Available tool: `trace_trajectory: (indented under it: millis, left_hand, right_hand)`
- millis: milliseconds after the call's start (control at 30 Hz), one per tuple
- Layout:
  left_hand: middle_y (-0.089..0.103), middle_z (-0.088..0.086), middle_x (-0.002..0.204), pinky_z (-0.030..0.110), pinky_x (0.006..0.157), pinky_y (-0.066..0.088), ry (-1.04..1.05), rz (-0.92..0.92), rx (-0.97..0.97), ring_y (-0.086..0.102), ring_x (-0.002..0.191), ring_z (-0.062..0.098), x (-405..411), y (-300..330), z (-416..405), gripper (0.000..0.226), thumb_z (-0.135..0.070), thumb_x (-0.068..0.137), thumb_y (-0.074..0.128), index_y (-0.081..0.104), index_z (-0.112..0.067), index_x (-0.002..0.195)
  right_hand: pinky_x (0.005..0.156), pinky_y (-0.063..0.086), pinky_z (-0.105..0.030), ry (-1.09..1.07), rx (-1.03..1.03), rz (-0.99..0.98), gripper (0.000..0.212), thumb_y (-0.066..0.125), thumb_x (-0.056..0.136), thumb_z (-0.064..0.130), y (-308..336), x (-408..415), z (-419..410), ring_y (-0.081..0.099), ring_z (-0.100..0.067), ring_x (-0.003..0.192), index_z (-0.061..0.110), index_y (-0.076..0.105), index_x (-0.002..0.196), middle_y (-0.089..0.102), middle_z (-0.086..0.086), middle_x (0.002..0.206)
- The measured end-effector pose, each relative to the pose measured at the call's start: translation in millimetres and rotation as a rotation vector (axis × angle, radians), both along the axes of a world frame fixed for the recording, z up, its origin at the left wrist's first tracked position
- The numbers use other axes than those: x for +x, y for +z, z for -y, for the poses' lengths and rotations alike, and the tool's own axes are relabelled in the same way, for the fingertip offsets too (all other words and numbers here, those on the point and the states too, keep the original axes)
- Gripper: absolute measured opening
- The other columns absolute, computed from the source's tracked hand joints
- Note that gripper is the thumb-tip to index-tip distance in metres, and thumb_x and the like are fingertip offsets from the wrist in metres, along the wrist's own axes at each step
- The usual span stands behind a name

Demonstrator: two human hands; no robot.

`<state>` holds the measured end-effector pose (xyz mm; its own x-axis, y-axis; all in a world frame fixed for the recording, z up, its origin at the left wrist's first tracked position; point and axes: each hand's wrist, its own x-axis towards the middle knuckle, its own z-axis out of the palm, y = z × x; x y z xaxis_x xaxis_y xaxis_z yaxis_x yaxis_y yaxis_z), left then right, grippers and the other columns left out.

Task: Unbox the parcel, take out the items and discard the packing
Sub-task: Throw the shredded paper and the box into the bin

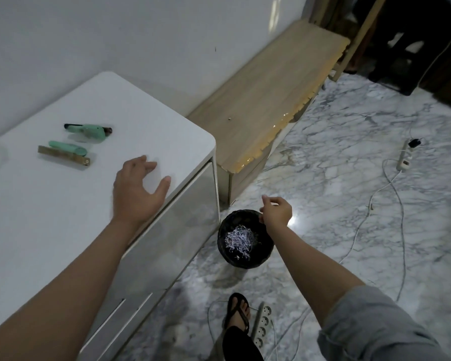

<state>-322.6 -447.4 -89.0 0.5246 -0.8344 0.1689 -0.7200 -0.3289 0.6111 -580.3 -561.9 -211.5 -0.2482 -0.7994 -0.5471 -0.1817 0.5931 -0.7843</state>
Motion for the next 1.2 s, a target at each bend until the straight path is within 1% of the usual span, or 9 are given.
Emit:
trace_trajectory:
  millis: [100,167,233,367,533,767,900,1067,1200]
  left_hand:
    - [0.053,0.011,0.125,0.031,0.099,0.043,-0.027,-0.243,-0.084,0.054,0.116,0.023,0.1,14.3,-14.0,0.047,-0.032,0.078,0.071,0.059,-0.005,0.115]
    - [0.054,0.009,0.124,0.04,0.099,0.047,-0.037,-0.244,-0.105,0.051,0.12,0.022,5.0,23.5,-35.5,0.052,-0.043,0.076,0.065,0.058,-0.009,0.116]
    - [0.055,0.007,0.126,0.044,0.101,0.044,-0.006,-0.206,-0.109,0.049,0.123,0.021,11.6,31.3,-65.1,0.054,-0.047,0.077,0.059,0.058,-0.011,0.118]
    - [0.056,0.008,0.129,0.03,0.105,0.034,0.088,-0.166,-0.141,0.048,0.125,0.023,24.1,50.4,-137.6,0.056,-0.045,0.078,0.055,0.057,-0.01,0.122]
    - [0.051,0.003,0.137,0.027,0.105,0.03,0.249,-0.069,-0.197,0.042,0.131,0.02,61.1,75.0,-239.0,0.054,-0.045,0.08,0.052,0.055,-0.017,0.125]
    - [0.06,0.013,0.118,0.045,0.095,0.047,0.617,0.121,-0.307,0.056,0.11,0.03,147.5,112.5,-394.5,0.046,-0.046,0.08,0.049,0.062,-0.013,0.11]
    - [0.054,0.015,0.127,0.048,0.095,0.044,0.911,0.202,-0.239,0.051,0.115,0.034,186.5,122.5,-472.6,0.052,-0.045,0.078,0.054,0.059,-0.01,0.116]
    - [0.04,0.017,0.142,0.048,0.106,0.035,1.077,-0.07,-0.206,0.036,0.132,0.034,234.1,115.6,-522.5,0.064,-0.036,0.083,0.065,0.042,-0.007,0.135]
    - [0.031,0.013,0.151,0.049,0.112,0.029,1.093,-0.396,-0.232,0.032,0.137,0.031,266.8,111.0,-527.8,0.089,-0.056,0.081,0.06,0.022,-0.011,0.146]
  right_hand:
    - [0.063,0.041,-0.027,0.096,-0.133,-0.144,0.042,0.056,0.087,0.049,37.6,10.2,-17.2,0.059,-0.02,0.069,0.008,0.063,0.079,0.062,-0.004,0.072]
    - [0.063,0.04,-0.027,0.17,-0.209,-0.18,0.042,0.052,0.087,0.052,63.7,25.6,-33.7,0.059,-0.019,0.075,0.012,0.063,0.085,0.064,-0.003,0.079]
    - [0.057,0.039,-0.024,0.243,-0.309,-0.174,0.034,0.053,0.09,0.046,91.6,49.1,-57.4,0.058,-0.017,0.074,0.014,0.062,0.086,0.063,-0.002,0.081]
    - [0.061,0.04,-0.025,0.38,-0.58,-0.152,0.023,0.056,0.091,0.038,141.2,113.9,-118.1,0.057,-0.016,0.071,0.017,0.06,0.084,0.062,0.001,0.078]
    - [0.058,0.038,-0.008,0.678,-0.823,0.01,0.014,0.061,0.088,0.027,182.9,220.2,-210.9,0.055,-0.006,0.067,0.013,0.063,0.087,0.062,-0.002,0.081]
    - [0.063,0.04,-0.003,1.051,-0.708,0.278,0.013,0.06,0.089,0.02,213.6,356.6,-341.5,0.057,-0.005,0.074,0.01,0.062,0.097,0.062,-0.001,0.087]
    - [0.075,0.04,-0.018,1.182,-0.612,0.343,0.022,0.06,0.089,0.021,222.0,409.4,-395.0,0.058,-0.015,0.087,0.008,0.058,0.108,0.061,-0.003,0.096]
    - [0.1,0.041,-0.03,1.254,-0.457,0.283,0.057,0.057,0.091,0.03,216.2,466.3,-427.8,0.047,-0.022,0.127,0.008,0.038,0.139,0.048,-0.009,0.138]
    - [0.099,0.04,-0.036,1.214,-0.256,0.279,0.061,0.047,0.095,0.035,214.4,501.8,-432.3,0.046,-0.028,0.127,0.01,0.025,0.147,0.046,-0.006,0.14]
